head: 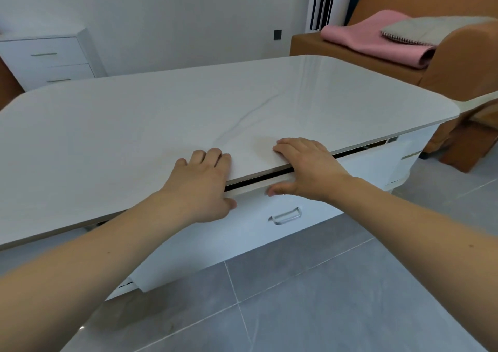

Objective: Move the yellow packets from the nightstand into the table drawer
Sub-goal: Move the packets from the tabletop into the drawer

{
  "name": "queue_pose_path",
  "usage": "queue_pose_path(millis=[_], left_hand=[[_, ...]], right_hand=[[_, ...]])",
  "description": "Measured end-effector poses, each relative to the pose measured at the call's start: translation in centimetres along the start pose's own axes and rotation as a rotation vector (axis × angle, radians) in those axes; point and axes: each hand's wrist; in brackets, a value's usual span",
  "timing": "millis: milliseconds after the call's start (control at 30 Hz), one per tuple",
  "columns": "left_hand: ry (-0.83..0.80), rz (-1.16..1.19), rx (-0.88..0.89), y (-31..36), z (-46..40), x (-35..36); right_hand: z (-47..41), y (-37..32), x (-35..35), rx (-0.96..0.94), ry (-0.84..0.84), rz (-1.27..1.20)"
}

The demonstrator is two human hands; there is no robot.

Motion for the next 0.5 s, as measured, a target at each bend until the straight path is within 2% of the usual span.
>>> queue_pose_path(millis=[300,500], left_hand=[[0.291,-0.187,0.053,-1.1,-0.5,2.3],[0.337,-0.207,0.072,-1.4,-0.7,2.8]], right_hand=[[-1.2,-1.0,2.6,0.080,0.225,0.037],[-1.0,-1.1,3.3,0.081,0.274,0.061]])
Point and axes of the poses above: each hand's wrist, its own z-axis away from the middle knuckle, its own x-axis out of the palm, y = z × x, and after that the axes turned 1 degree about z, right-handed
